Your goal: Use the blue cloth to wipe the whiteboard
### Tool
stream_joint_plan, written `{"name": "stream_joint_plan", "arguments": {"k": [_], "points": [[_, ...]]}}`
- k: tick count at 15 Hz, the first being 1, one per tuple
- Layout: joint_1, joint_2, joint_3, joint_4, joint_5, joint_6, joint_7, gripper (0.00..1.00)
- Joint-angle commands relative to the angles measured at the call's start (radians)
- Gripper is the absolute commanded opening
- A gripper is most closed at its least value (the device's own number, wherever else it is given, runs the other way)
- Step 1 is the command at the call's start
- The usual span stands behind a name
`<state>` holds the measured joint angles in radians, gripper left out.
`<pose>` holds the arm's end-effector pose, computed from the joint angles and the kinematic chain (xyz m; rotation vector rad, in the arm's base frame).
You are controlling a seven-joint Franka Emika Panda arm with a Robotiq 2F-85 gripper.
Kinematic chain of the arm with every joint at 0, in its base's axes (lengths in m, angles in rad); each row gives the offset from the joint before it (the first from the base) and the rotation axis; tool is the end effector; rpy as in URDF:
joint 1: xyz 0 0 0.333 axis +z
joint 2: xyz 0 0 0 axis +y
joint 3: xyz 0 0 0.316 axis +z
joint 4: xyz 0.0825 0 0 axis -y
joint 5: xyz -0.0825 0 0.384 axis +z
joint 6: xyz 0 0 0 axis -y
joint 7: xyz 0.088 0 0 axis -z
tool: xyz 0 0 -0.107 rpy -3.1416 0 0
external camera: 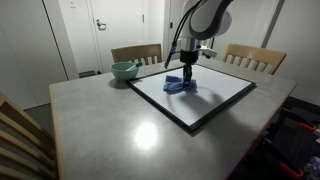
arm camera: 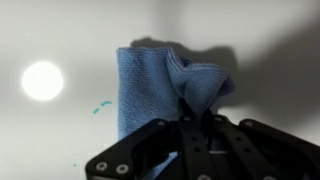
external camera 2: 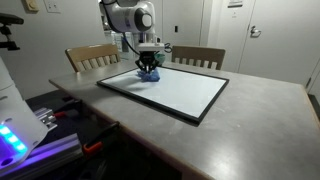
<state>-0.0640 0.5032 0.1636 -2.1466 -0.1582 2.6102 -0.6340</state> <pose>0.5600 0.0615 0.1640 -2.8526 -1.2954 0.0425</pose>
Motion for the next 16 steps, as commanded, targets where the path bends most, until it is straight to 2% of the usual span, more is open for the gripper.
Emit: {"name": "stream_joint_plan", "arguments": {"k": [1, 9, 16], "points": [[0.007, 0.033, -0.026, 0.025, -0.031, -0.015, -0.016, 0.03], [-0.01, 0.054, -0.13, 0.072, -0.068, -0.006, 0.009, 0.03], [0.006, 0.152, -0.12, 0.235, -0.08, -0.06, 0.001, 0.03]]}}
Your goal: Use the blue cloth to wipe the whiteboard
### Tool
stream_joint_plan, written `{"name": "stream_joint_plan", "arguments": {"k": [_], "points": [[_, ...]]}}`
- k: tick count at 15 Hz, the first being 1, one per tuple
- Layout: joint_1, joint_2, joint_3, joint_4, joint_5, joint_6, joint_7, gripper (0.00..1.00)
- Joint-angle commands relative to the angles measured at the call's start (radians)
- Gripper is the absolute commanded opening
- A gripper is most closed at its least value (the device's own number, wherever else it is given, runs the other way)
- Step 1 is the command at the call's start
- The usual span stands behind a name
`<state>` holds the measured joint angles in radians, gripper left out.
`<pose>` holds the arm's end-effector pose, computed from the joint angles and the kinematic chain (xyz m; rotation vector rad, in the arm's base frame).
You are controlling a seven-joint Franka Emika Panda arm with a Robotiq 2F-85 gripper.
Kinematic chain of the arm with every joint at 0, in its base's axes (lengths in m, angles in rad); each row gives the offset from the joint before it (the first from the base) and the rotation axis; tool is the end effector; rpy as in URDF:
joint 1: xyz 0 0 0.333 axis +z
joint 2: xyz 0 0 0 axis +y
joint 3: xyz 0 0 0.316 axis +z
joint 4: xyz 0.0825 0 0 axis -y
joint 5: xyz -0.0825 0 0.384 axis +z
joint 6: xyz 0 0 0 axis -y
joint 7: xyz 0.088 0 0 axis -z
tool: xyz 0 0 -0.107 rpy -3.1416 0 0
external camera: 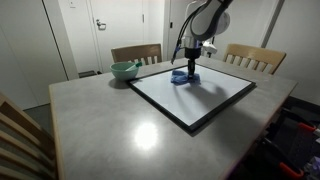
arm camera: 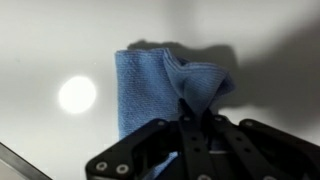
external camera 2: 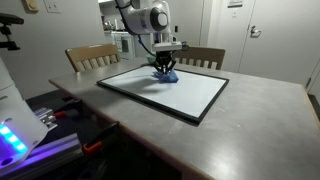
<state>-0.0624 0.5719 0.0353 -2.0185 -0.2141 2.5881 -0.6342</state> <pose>0.5991 -0.0124 0.1630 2.8218 1.1662 -0.0470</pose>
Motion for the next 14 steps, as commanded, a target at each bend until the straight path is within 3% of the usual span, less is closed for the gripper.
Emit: {"name": "stream_joint_plan", "arguments": {"k": [1, 7, 14], "points": [[0.007, 0.101, 0.013, 0.136, -0.023, -0.05, -0.001, 0.03], [0.031, 0.178, 0.056, 0.282, -0.007, -0.147, -0.021, 0.03], [0.063, 0.213, 0.125, 0.362, 0.0, -0.197, -0.092, 0.03]]}}
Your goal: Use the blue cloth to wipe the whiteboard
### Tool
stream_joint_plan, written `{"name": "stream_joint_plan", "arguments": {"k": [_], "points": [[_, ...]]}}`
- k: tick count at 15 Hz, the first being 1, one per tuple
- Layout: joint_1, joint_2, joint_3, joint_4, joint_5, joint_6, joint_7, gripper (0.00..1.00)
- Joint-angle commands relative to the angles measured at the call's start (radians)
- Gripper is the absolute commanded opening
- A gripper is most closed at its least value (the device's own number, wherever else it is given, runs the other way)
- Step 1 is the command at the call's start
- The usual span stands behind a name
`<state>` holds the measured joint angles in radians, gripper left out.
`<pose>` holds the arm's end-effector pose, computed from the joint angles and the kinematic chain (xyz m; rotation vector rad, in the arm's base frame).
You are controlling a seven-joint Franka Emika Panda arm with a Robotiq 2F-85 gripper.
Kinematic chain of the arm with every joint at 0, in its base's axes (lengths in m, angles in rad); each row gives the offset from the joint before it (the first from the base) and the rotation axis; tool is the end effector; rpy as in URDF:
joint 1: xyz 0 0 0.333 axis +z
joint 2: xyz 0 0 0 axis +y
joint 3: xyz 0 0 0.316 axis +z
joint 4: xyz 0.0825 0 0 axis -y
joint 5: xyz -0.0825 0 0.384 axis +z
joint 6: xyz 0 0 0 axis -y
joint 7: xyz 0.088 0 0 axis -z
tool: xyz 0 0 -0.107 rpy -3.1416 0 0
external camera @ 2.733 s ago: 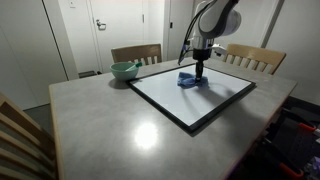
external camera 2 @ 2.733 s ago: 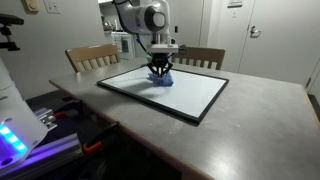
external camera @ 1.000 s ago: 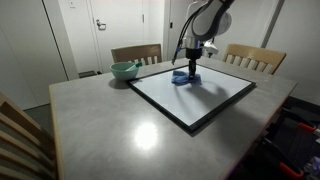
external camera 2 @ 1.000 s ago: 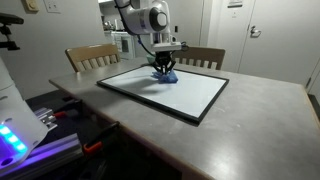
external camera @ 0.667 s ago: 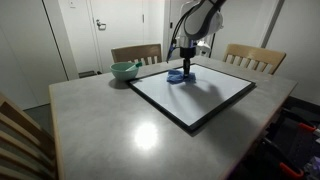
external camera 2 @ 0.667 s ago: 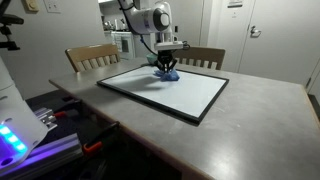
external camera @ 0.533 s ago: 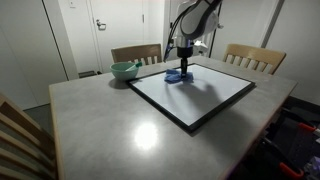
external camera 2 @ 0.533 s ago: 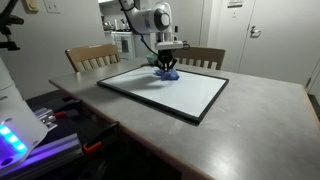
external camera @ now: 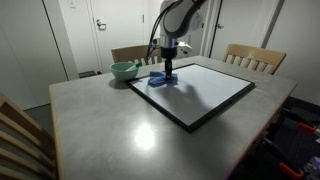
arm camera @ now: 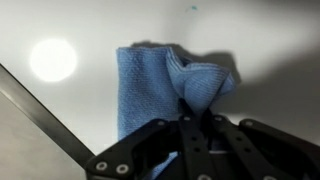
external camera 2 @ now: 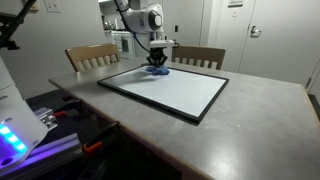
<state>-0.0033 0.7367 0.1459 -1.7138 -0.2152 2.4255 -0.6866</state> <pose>0.6627 0.0858 0.1635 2.7564 1.4282 -0.0359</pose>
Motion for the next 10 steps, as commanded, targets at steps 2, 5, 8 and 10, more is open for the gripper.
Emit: {"name": "stream_joint_plan", "arguments": {"k": [2, 5, 8, 10], "points": [[0.007, 0.042, -0.01, 0.055, -0.015, -0.048, -0.037, 0.03], [-0.006, 0.013, -0.054, 0.013, -0.027, -0.04, -0.01, 0.03], [-0.022, -0.023, -0.085, -0.04, -0.02, -0.021, 0.02, 0.03], [-0.045, -0.052, -0.049, -0.072, 0.034, -0.059, 0.019, 0.03]]}}
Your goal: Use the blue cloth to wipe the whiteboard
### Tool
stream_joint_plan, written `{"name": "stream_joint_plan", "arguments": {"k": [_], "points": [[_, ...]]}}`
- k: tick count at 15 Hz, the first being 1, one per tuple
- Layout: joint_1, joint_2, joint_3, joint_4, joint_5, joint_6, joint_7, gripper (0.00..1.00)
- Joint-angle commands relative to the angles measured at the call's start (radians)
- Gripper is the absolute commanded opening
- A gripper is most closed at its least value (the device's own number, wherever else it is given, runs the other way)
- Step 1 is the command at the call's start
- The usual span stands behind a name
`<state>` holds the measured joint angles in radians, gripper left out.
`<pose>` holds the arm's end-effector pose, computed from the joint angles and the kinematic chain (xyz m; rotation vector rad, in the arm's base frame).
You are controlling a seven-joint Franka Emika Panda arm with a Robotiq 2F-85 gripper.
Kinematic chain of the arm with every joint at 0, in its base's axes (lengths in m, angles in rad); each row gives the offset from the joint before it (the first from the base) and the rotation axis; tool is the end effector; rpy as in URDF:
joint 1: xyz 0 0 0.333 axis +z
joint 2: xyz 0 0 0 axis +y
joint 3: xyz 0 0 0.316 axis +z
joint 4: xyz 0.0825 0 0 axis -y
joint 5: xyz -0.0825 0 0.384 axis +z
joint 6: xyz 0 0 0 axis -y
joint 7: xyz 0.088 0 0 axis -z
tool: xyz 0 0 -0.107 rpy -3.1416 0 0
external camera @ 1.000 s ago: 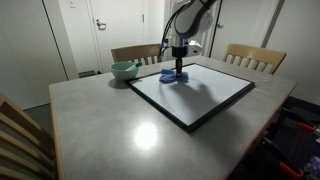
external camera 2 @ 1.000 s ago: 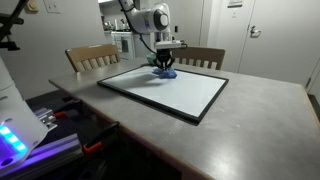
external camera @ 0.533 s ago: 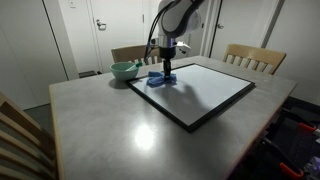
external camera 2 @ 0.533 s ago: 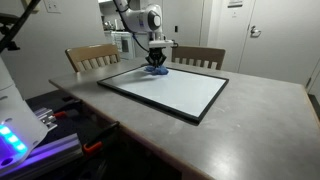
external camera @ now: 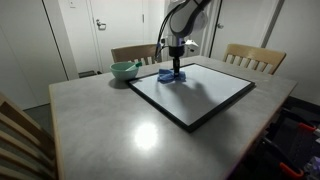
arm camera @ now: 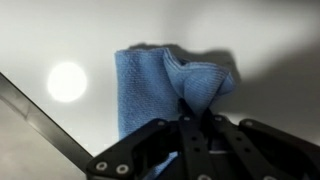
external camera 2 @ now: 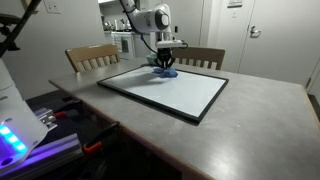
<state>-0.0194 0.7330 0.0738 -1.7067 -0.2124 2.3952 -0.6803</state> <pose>0.6665 0.0304 0.1630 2.7762 1.3000 -0.1012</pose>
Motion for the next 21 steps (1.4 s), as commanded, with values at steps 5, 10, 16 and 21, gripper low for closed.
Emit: {"name": "stream_joint_plan", "arguments": {"k": [5, 10, 16, 21], "points": [[-0.026, -0.128, 0.039, -0.216, 0.05, -0.019, 0.057, 0.03], [-0.025, -0.197, -0.001, -0.335, 0.015, 0.009, 0.142, 0.03], [-0.021, -0.186, -0.089, -0.356, -0.075, 0.055, 0.247, 0.03], [0.01, -0.147, -0.039, -0.284, -0.084, 0.037, 0.212, 0.03]]}}
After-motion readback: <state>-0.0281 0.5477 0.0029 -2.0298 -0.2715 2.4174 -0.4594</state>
